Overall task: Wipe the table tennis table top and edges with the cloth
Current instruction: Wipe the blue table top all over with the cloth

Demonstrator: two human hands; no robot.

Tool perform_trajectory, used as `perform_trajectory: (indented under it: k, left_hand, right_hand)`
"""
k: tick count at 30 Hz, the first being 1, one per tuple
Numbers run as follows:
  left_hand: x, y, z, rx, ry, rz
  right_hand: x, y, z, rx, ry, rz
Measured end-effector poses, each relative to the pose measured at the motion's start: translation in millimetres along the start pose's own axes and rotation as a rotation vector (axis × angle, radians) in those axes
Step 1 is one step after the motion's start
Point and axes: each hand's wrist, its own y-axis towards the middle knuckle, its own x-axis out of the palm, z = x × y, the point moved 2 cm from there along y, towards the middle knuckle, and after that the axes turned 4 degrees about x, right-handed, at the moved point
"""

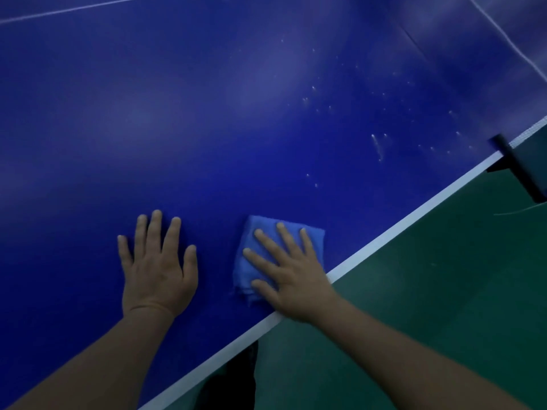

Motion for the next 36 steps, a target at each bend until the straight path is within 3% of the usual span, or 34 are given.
perform_trajectory:
  k: [2, 5, 7, 9, 14, 17, 19, 23, 25, 27, 30, 33, 34, 36]
  left_hand:
    - [0.7, 0.4, -0.2, 0.001, 0.0, 0.005]
    - [0.8, -0.1, 0.0, 0.011, -0.003, 0.022]
    - [0.5, -0.2, -0.2, 0.015, -0.004, 0.031]
    - [1.7, -0.2, -1.0, 0.015, 0.001, 0.033]
    - [4.0, -0.8, -3.0, 0.024, -0.002, 0.057]
    - [5.2, -1.1, -4.0, 0.023, -0.006, 0.059]
    - [5.0, -0.8, -3.9, 0.023, -0.004, 0.045]
    - [4.0, 1.2, -4.0, 0.015, -0.004, 0.023]
    - [4.5, 1.0, -3.8, 0.018, 0.005, 0.026]
    - [5.2, 0.4, -3.6, 0.023, 0.017, 0.039]
    - [5.9, -0.5, -3.0, 0.025, 0.039, 0.051]
    - [6.4, 0.2, -2.8, 0.034, 0.046, 0.068]
    - [6.7, 0.5, -2.6, 0.036, 0.047, 0.071]
    - [7.0, 0.7, -2.4, 0.044, 0.059, 0.07]
  right_hand:
    - [-9.6, 9.4, 59.0, 0.22, -0.011, 0.062]
    - [-30.3, 2.1, 144.6, 0.774, 0.062, 0.0]
    - [-33.8, -6.1, 148.1, 0.928, 0.109, 0.035]
    - [-22.6, -3.4, 111.5, 0.867, 0.076, 0.027]
    - [0.0, 18.2, -6.2, 0.001, -0.068, 0.028]
    - [-8.5, 56.1, 12.3, -0.319, -0.095, -0.003]
    - [-17.1, 87.0, 55.6, -0.141, -0.094, 0.056]
    - [-48.0, 116.7, 148.6, 0.727, 0.104, 0.059]
    - [-52.2, 121.7, 134.5, 0.881, 0.143, 0.05]
    - [-41.4, 122.3, 84.1, 0.763, 0.09, 0.053]
    - [-18.8, 101.1, -8.5, 0.275, -0.003, 0.022]
    - [-21.1, 102.3, -4.2, -0.076, -0.072, 0.009]
    - [-25.5, 111.9, 17.0, -0.1, -0.101, 0.042]
    - [-40.7, 136.5, 67.5, 0.036, -0.146, 0.08]
